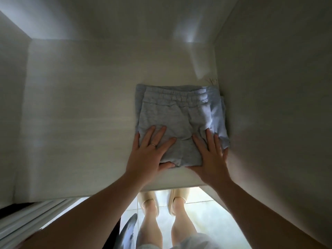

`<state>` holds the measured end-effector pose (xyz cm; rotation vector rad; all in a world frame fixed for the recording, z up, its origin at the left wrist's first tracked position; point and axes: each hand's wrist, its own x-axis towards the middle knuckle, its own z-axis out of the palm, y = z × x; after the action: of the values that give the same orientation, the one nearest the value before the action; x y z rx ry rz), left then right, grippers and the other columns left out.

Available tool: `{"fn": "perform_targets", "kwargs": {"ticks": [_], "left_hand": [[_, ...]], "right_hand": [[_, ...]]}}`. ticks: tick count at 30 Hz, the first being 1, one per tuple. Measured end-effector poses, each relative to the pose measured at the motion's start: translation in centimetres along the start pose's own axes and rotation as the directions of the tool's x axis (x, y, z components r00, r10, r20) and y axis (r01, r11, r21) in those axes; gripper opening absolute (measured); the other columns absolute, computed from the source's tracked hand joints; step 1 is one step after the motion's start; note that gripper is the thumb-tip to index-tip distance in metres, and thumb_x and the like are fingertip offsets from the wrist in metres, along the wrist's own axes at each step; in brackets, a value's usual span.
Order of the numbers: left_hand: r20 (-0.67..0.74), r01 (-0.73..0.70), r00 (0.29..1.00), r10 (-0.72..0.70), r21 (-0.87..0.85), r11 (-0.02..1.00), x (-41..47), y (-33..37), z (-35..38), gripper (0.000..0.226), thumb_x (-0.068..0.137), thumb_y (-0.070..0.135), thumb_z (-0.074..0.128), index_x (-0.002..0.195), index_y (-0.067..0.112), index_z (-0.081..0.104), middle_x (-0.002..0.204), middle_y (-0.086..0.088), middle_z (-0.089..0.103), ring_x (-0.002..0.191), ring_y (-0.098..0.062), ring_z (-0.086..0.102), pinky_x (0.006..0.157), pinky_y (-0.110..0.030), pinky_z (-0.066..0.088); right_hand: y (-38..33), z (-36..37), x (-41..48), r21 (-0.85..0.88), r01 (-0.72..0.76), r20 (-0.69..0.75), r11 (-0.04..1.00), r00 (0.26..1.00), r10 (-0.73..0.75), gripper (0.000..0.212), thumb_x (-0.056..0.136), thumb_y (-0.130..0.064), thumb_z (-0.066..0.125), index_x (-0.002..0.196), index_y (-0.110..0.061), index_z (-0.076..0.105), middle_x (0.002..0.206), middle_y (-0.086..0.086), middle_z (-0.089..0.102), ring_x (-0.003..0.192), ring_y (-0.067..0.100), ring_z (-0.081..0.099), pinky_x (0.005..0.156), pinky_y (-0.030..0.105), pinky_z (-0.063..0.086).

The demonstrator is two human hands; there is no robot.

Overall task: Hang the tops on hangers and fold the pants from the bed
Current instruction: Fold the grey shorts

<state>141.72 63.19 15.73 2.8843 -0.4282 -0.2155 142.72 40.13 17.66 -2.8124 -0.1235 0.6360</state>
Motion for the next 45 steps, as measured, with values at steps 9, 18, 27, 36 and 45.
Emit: {"fn": "perform_targets", "kwargs": {"ticks": [9,18,27,36,45], "left_hand": [[0.058,0.090,0.994,-0.088,-0.038,0.995,11.5,-3.5,-1.4,0.081,0.080,0.082,0.040,0.153,0.050,0.025,0.169,0.006,0.006,0.154,-0.024,0.004,0.120,-0.058,0.007],[0.118,0.153,0.982,-0.149,-0.028,0.988,16.1,-4.6,-3.1,0.081,0.084,0.071,0.053,0.154,0.050,0.017,0.169,0.005,-0.002,0.154,-0.027,-0.005,0.120,-0.057,0.002],[0.076,0.307,0.951,-0.299,-0.118,0.945,-0.1,1.6,1.3,0.068,0.092,0.047,0.048,0.156,0.036,0.028,0.168,-0.003,0.009,0.154,-0.034,0.013,0.119,-0.059,0.018],[0.437,0.342,0.859,-0.266,-0.103,0.934,-12.1,5.6,0.2,0.067,0.102,0.050,0.040,0.158,0.041,0.006,0.163,0.011,-0.025,0.153,-0.020,-0.018,0.122,-0.049,-0.001],[0.495,0.482,0.789,-0.363,-0.133,0.866,-18.6,9.6,-5.0,0.064,0.100,0.058,0.037,0.158,0.039,0.015,0.168,0.003,-0.010,0.155,-0.024,-0.004,0.121,-0.052,0.007]], "right_hand": [[-0.6,-5.7,13.0,-0.104,-0.001,0.009,0.995,1.000,0.002,0.105,0.075,-0.068,0.070,0.157,-0.044,0.010,0.168,-0.001,-0.009,0.153,0.030,0.001,0.119,0.057,0.011],[-1.7,-7.4,15.2,-0.113,-0.053,-0.118,0.992,0.992,0.040,0.085,0.087,-0.050,0.067,0.156,-0.034,0.021,0.167,0.004,0.002,0.154,0.022,0.002,0.120,0.046,0.018],[-2.3,0.3,1.3,-0.090,-0.122,-0.040,0.988,0.992,0.119,0.071,0.100,-0.042,0.045,0.161,-0.024,0.013,0.167,0.013,-0.006,0.155,0.035,0.002,0.123,0.051,0.015],[-3.7,2.0,-9.4,-0.215,0.036,0.301,0.976,0.953,0.031,0.078,0.100,-0.051,0.045,0.160,-0.032,-0.001,0.167,0.007,-0.015,0.155,0.030,-0.003,0.122,0.047,0.016],[-3.6,-0.6,-15.9,-0.213,0.144,0.379,0.966,0.924,-0.054,0.063,0.104,-0.051,0.035,0.160,-0.035,0.009,0.169,-0.004,-0.003,0.155,0.023,0.000,0.122,0.050,0.011]]}}
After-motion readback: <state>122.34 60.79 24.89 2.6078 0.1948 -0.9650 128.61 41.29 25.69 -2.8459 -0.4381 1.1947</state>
